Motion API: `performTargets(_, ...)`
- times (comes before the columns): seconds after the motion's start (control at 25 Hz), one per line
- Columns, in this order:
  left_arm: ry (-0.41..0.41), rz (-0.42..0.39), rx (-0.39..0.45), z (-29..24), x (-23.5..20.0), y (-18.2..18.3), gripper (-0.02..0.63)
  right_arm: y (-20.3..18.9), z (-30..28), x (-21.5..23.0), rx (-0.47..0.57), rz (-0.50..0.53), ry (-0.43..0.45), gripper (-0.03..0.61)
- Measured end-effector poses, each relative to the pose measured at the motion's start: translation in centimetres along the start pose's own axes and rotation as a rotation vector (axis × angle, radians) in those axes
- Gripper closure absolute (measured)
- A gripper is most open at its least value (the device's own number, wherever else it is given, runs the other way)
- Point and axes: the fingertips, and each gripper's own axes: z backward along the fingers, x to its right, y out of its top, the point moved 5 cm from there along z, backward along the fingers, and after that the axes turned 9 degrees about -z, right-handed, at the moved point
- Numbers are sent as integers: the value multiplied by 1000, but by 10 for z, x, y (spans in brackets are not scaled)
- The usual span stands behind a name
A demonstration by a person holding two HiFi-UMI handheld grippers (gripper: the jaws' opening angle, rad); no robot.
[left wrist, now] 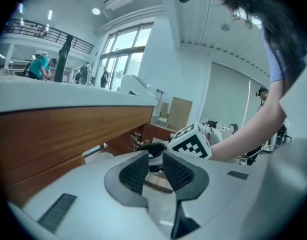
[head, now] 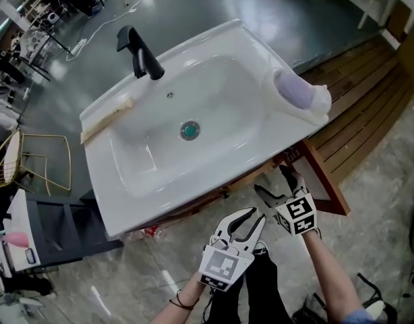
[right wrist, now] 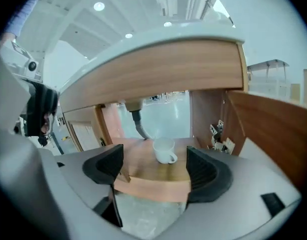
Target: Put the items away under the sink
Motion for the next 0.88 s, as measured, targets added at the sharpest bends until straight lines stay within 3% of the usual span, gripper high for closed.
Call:
performTargets(0.52, -20, -89, 49, 56, 30, 71, 515, 70, 114, -58, 58, -57, 52, 201)
performTargets(0.56, -22, -101, 58, 63, 34, 78, 515, 76, 126, -64, 70, -67, 45, 227)
performTargets(0.68, -16, -119, 93, 86, 42, 103, 515, 98, 163, -77, 123, -108, 14, 451)
performTargets(0.88, 19, -117, 166, 122, 49, 150, 515, 135, 214, -106, 173, -120, 48, 499)
